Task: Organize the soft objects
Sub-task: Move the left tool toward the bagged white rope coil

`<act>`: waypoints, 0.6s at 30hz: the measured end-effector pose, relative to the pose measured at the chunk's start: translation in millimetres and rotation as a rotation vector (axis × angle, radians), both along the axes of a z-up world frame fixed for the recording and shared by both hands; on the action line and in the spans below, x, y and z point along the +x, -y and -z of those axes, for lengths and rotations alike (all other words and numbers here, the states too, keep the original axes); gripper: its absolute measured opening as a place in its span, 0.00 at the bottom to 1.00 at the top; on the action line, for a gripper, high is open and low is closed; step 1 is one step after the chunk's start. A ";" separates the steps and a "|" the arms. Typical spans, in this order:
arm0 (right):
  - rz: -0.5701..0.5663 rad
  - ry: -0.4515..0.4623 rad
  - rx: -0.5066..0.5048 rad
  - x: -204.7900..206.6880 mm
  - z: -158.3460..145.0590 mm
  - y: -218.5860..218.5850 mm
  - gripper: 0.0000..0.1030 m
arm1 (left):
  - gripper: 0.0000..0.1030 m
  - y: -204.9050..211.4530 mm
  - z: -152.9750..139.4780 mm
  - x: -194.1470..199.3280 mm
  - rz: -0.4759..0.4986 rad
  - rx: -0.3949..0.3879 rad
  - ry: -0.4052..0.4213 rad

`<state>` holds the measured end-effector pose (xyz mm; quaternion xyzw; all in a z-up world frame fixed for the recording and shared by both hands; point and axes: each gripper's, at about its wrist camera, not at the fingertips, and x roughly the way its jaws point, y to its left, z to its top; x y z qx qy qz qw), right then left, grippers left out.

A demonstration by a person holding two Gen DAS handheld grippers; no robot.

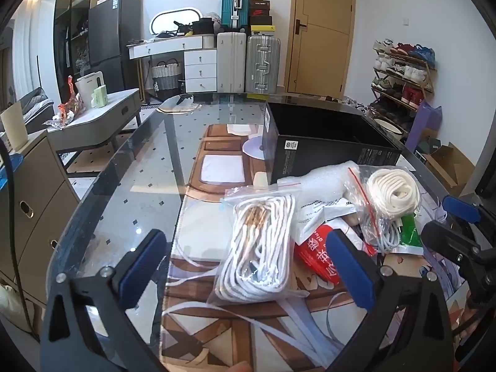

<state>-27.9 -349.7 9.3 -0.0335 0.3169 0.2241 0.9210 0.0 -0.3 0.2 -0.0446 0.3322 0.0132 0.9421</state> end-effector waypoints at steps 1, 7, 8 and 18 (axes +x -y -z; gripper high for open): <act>0.005 -0.002 -0.005 0.5 0.3 -0.1 1.00 | 1.00 0.0 -0.2 -0.2 0.001 0.004 0.002; 0.038 -0.017 -0.013 4.7 1.3 2.7 1.00 | 1.00 2.9 0.8 -1.4 0.008 0.022 0.010; 0.040 -0.017 -0.010 5.1 1.1 3.4 1.00 | 1.00 3.4 0.5 -1.8 0.012 0.022 0.014; 0.070 -0.013 -0.038 9.3 4.1 9.6 1.00 | 1.00 4.5 -8.0 -3.5 0.046 0.010 0.057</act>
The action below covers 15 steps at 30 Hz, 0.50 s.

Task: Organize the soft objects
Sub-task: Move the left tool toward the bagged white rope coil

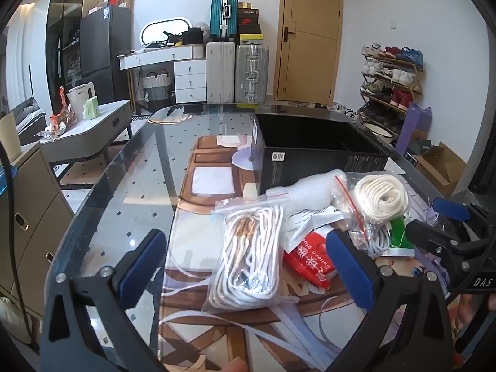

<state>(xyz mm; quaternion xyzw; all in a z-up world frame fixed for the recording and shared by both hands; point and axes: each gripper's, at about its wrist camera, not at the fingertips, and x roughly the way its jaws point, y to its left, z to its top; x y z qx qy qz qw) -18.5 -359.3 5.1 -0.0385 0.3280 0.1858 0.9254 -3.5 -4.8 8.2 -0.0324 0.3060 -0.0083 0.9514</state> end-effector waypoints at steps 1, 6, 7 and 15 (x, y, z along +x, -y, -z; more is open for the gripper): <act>0.000 0.001 -0.002 1.6 1.1 -0.3 1.00 | 1.00 0.0 -0.6 -0.5 0.002 0.000 0.004; 0.000 0.008 -0.006 0.5 0.8 -1.2 1.00 | 1.00 0.7 1.0 0.4 0.022 0.017 0.009; 0.001 0.008 -0.007 0.5 0.8 -1.3 1.00 | 1.00 1.3 1.1 0.2 0.027 0.020 0.011; 0.001 0.015 -0.008 -0.4 -1.9 -1.8 1.00 | 1.00 5.8 0.6 -1.9 0.050 0.026 0.025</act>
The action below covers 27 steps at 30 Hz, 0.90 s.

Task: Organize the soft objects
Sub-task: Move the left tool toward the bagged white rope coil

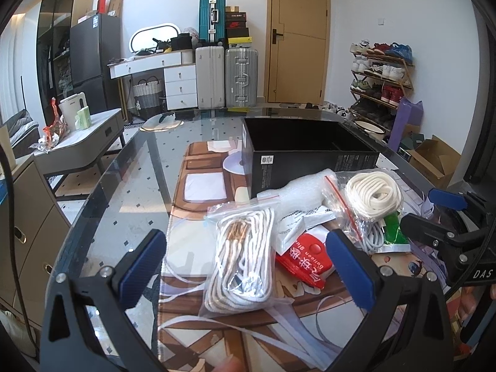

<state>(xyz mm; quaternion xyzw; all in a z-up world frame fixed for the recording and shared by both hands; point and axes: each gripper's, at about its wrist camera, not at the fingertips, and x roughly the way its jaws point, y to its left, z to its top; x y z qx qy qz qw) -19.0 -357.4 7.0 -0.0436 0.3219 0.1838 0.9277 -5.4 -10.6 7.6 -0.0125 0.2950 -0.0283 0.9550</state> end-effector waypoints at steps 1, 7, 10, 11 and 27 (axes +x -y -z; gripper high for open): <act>-0.002 0.002 0.000 -0.5 -0.8 -0.2 1.00 | 1.00 0.2 -0.7 -1.0 0.002 -0.002 0.006; -0.016 0.016 0.000 -4.3 -3.5 -2.2 1.00 | 1.00 -0.5 -4.2 -3.9 0.008 0.004 0.037; -0.028 0.021 -0.003 -5.7 -4.5 -5.0 1.00 | 1.00 -0.5 -4.8 -4.1 0.012 0.004 0.035; -0.031 0.021 -0.003 -6.1 -4.1 -5.8 1.00 | 1.00 -0.4 -4.8 -3.9 0.015 0.004 0.035; -0.080 0.026 0.003 -8.2 -5.6 -13.4 1.00 | 1.00 -9.7 0.6 2.9 0.007 0.019 -0.008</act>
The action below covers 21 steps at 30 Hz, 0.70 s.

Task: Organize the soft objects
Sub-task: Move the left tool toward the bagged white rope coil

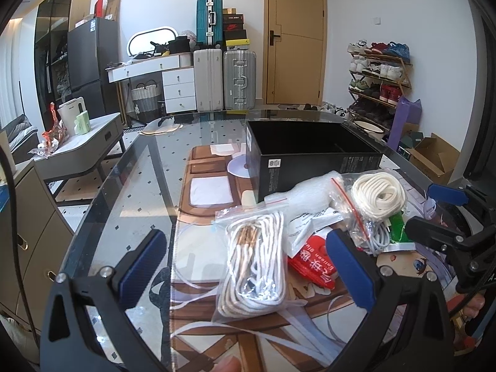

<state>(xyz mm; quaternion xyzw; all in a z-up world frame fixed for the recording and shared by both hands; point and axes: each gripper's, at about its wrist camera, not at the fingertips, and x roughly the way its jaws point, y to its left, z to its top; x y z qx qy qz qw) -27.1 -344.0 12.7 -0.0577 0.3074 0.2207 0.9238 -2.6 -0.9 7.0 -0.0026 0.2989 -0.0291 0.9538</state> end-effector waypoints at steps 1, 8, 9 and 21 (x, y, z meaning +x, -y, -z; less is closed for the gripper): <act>0.000 0.000 -0.002 0.4 0.0 -0.5 1.00 | 1.00 -0.7 0.4 0.6 -0.001 -0.001 -0.004; 0.004 0.014 -0.018 0.4 -1.1 -2.1 1.00 | 1.00 -5.3 1.0 4.7 -0.004 -0.009 -0.009; 0.005 0.016 -0.022 0.5 -1.3 -2.5 1.00 | 1.00 -6.0 1.4 6.0 0.000 -0.010 -0.010; 0.008 0.016 -0.032 2.4 -2.2 -3.8 1.00 | 1.00 -3.7 0.5 2.0 0.003 0.014 0.012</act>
